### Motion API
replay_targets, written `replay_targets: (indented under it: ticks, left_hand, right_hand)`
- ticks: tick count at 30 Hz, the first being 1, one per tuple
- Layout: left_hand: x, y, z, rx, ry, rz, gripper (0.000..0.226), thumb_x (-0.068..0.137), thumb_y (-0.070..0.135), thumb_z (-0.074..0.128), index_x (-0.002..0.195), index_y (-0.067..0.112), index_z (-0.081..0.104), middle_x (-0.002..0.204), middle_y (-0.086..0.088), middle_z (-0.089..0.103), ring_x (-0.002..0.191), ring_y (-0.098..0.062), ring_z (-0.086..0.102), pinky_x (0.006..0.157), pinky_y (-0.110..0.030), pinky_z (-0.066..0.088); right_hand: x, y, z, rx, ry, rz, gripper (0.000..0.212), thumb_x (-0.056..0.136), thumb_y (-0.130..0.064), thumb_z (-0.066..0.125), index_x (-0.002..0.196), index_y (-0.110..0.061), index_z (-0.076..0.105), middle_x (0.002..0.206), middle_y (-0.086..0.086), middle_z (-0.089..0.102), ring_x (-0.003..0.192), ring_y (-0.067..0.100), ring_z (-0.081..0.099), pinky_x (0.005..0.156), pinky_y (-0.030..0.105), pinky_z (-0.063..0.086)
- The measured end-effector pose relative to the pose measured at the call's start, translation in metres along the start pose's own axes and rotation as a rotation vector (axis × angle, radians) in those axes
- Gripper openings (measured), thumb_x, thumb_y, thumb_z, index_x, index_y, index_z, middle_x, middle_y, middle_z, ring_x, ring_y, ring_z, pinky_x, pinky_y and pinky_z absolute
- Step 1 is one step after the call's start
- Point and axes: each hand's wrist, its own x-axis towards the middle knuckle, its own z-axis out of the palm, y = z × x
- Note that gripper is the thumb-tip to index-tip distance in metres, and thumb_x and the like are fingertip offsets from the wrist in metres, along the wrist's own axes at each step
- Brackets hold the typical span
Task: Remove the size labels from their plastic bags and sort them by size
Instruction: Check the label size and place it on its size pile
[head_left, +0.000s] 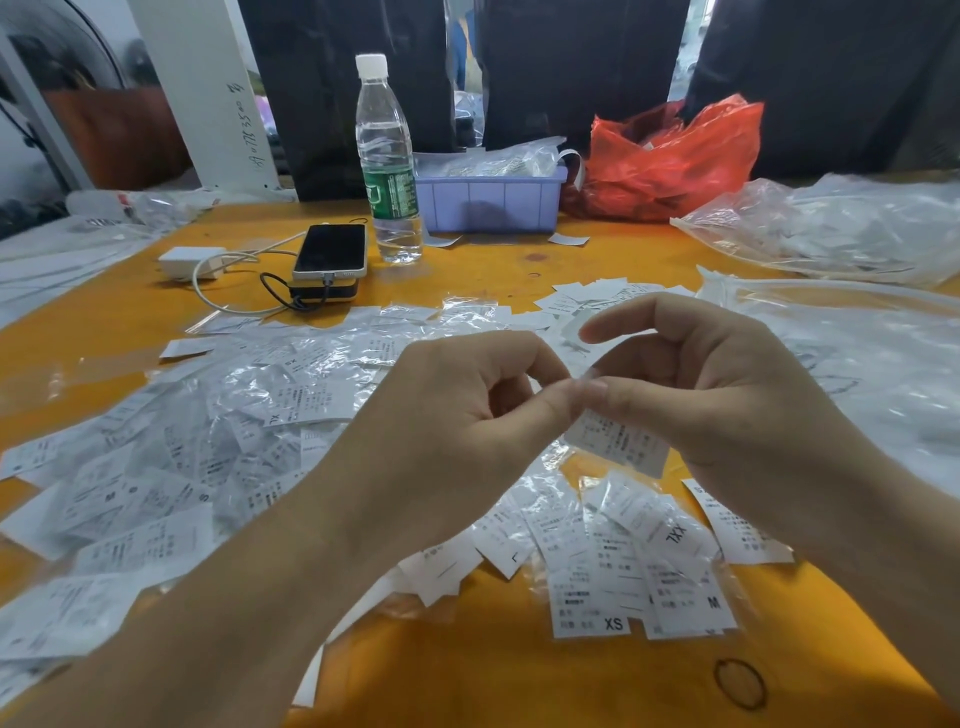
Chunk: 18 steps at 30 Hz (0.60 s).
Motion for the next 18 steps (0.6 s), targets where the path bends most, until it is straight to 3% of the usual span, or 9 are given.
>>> replay_targets:
  ticks: [3, 6, 9, 12, 16, 18]
  left_hand:
    - [0.0021, -0.0018, -0.0009, -0.010, -0.010, -0.041, 0.009, 0.087, 0.034, 0.066, 0.081, 0.028, 0.069, 0.064, 0.000, 0.064, 0.055, -0.012, 0.055, 0.046, -0.018, 0.043]
    - [0.0033, -0.0044, -0.0028, -0.058, 0.006, -0.108, 0.011, 0.088, 0.024, 0.065, 0.077, 0.026, 0.069, 0.067, 0.001, 0.067, 0.061, -0.014, 0.060, 0.053, -0.024, 0.049]
    - [0.0048, -0.0039, -0.0054, -0.140, 0.050, -0.169, 0.011, 0.088, 0.038, 0.064, 0.081, 0.029, 0.067, 0.070, 0.011, 0.067, 0.061, -0.002, 0.059, 0.052, -0.013, 0.046]
    - [0.0049, -0.0044, -0.0048, -0.148, -0.044, -0.230, 0.032, 0.078, 0.063, 0.062, 0.092, 0.035, 0.064, 0.082, 0.017, 0.069, 0.071, 0.002, 0.062, 0.054, -0.011, 0.047]
    - [0.0037, -0.0014, -0.0002, -0.060, -0.031, -0.169, 0.012, 0.088, 0.036, 0.064, 0.081, 0.028, 0.070, 0.072, 0.010, 0.069, 0.065, -0.008, 0.061, 0.057, -0.025, 0.052]
    - [0.0041, -0.0024, -0.0016, -0.112, 0.008, -0.176, 0.014, 0.090, 0.028, 0.063, 0.078, 0.026, 0.070, 0.068, 0.010, 0.067, 0.060, -0.006, 0.059, 0.055, -0.022, 0.051]
  right_hand:
    - [-0.0006, -0.0011, 0.0006, 0.004, -0.009, 0.001, 0.025, 0.084, -0.007, 0.071, 0.103, -0.023, 0.065, 0.083, 0.008, 0.074, 0.079, 0.026, 0.072, 0.075, 0.047, 0.057]
    - [-0.0001, -0.0010, 0.0000, 0.009, -0.030, 0.017, 0.025, 0.084, -0.008, 0.070, 0.104, -0.022, 0.064, 0.083, 0.008, 0.074, 0.079, 0.025, 0.072, 0.071, 0.039, 0.054]
    - [0.0011, 0.0000, -0.0016, 0.024, -0.055, 0.021, 0.025, 0.083, -0.007, 0.071, 0.104, -0.019, 0.064, 0.083, 0.010, 0.074, 0.078, 0.025, 0.072, 0.070, 0.037, 0.052]
    - [0.0011, -0.0006, -0.0010, 0.017, -0.083, 0.017, 0.033, 0.074, -0.023, 0.074, 0.105, -0.019, 0.064, 0.080, 0.008, 0.074, 0.076, 0.024, 0.072, 0.069, 0.038, 0.053]
    - [0.0014, 0.0003, -0.0016, -0.017, -0.108, 0.014, 0.037, 0.072, -0.028, 0.074, 0.106, -0.021, 0.063, 0.082, 0.007, 0.074, 0.076, 0.024, 0.072, 0.069, 0.040, 0.054]
    - [0.0019, 0.0009, -0.0027, -0.028, -0.129, 0.020, 0.032, 0.074, -0.024, 0.074, 0.105, -0.021, 0.065, 0.083, 0.009, 0.073, 0.078, 0.029, 0.071, 0.072, 0.048, 0.054]
